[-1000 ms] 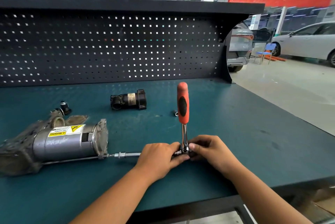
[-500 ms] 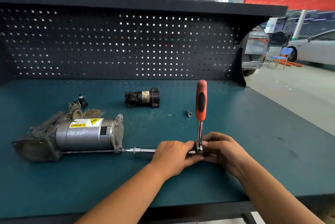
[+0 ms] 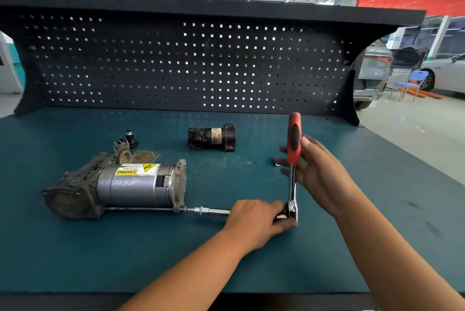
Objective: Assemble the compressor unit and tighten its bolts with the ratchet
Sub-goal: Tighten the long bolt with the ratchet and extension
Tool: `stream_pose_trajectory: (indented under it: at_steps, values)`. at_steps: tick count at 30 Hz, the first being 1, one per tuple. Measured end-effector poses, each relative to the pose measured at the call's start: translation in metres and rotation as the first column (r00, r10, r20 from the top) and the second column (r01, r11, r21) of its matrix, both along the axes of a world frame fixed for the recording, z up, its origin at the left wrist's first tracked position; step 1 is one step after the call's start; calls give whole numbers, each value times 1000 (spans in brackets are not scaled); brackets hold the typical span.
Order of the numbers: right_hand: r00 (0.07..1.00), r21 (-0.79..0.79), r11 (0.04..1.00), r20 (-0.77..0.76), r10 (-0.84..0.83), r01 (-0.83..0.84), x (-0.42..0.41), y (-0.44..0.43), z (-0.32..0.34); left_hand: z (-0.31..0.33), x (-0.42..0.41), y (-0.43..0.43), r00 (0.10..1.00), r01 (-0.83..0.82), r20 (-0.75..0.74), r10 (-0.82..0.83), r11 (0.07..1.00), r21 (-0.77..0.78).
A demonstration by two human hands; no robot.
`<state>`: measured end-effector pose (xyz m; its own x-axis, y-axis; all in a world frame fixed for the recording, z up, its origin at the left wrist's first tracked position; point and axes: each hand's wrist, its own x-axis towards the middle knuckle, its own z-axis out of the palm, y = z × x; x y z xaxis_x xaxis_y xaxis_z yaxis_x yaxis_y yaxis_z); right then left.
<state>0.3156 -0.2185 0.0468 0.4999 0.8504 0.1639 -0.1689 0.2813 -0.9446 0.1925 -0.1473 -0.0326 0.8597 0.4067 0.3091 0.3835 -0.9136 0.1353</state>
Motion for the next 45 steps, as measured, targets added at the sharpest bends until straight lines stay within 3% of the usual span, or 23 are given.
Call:
stream_pose_trajectory:
  at_steps: [3, 10, 14, 17, 20, 25, 28, 31, 33, 35, 38, 40, 45]
  values:
    - [997, -14, 997, 31, -70, 71, 6, 23, 19, 1, -1, -2, 1000, 7, -6, -7, 1000, 6]
    - [974, -299, 929, 8, -227, 218, 25, 69, 15, 5, -4, -5, 999, 46, 16, -46, 998, 37]
    - [967, -338, 913, -32, -254, 229, 24, 70, 9, 7, -4, -6, 998, 66, 5, -67, 998, 23]
    - [977, -186, 963, -48, -208, 196, 7, 54, 19, 6, -3, -5, 999, 35, -31, -35, 999, -5]
    - [967, 41, 977, 138, -214, 210, -27, 22, 24, 5, -2, -4, 1000, 17, -19, -18, 999, -51]
    - [846, 367, 894, 364, -391, 256, -76, -37, -6, 6, -1, 0, 999, -19, -47, 21, 999, 35]
    - [736, 474, 871, 543, -405, 130, -93, -68, -34, 9, -1, 4, 990, -45, -128, 51, 998, 54]
    - [613, 476, 879, 692, -381, 8, -98, -83, -48, 9, -1, 6, 986, -47, -155, 57, 997, 66]
    - [573, 494, 869, 708, -413, 16, -95, -79, -46, 8, -1, 7, 988, -33, -148, 43, 997, 71]
    - [616, 521, 850, 643, -455, 83, -91, -65, -33, 6, -2, 7, 992, -28, -124, 37, 997, 75]
    - [737, 427, 861, 481, -475, 276, -72, -28, 0, 3, -2, 7, 997, -35, -61, 41, 995, 92]
    - [841, 296, 913, 383, -382, 280, -47, 1, 22, 3, -1, 7, 997, -43, -60, 48, 996, 78]
    - [939, -8, 974, 268, -215, 226, 2, 50, 27, 5, -2, 8, 994, -41, -96, 49, 996, 74]
